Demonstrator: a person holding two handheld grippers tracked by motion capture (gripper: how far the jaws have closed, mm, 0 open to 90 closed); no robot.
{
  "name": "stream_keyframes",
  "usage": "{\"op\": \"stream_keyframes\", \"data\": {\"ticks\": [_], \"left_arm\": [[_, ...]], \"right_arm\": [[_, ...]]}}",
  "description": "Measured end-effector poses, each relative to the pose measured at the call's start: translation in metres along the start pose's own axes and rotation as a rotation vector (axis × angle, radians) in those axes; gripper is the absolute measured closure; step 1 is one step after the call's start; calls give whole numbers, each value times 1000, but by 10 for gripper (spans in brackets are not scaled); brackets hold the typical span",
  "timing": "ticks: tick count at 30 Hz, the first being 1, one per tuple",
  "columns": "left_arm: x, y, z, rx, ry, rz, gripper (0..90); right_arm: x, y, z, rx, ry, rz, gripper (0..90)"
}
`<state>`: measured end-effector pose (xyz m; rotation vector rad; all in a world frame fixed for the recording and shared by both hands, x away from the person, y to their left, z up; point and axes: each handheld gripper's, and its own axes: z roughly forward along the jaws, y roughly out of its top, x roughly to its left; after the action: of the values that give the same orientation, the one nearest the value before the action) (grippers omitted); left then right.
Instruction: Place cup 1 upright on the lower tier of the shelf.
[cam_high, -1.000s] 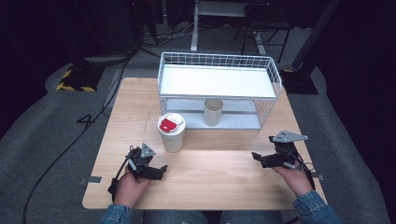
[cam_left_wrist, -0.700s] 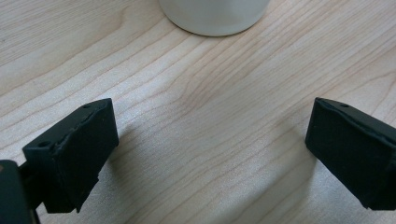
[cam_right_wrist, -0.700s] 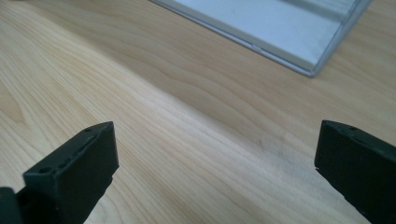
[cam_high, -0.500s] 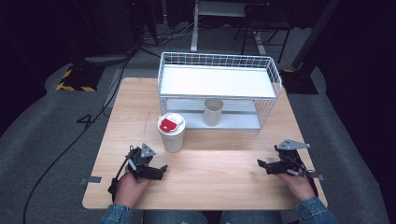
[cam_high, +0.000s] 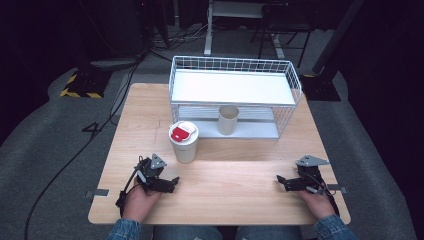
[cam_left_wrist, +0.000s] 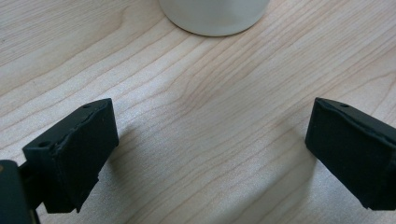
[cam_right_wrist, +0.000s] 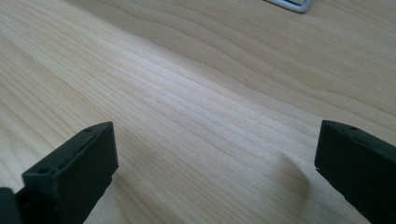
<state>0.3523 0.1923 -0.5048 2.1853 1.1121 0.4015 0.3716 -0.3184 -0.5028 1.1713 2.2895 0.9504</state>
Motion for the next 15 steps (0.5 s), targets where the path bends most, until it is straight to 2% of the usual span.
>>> {"op": "stream_keyframes", "data": {"ticks": [3,15], "left_arm": [[0,0,0,0,0,0,31],[1,1,1,-4,6,-6,36]], "right_arm": [[-1,-2,3,20,11,35,0],[0,-2,3,21,-11,59,0]]}}
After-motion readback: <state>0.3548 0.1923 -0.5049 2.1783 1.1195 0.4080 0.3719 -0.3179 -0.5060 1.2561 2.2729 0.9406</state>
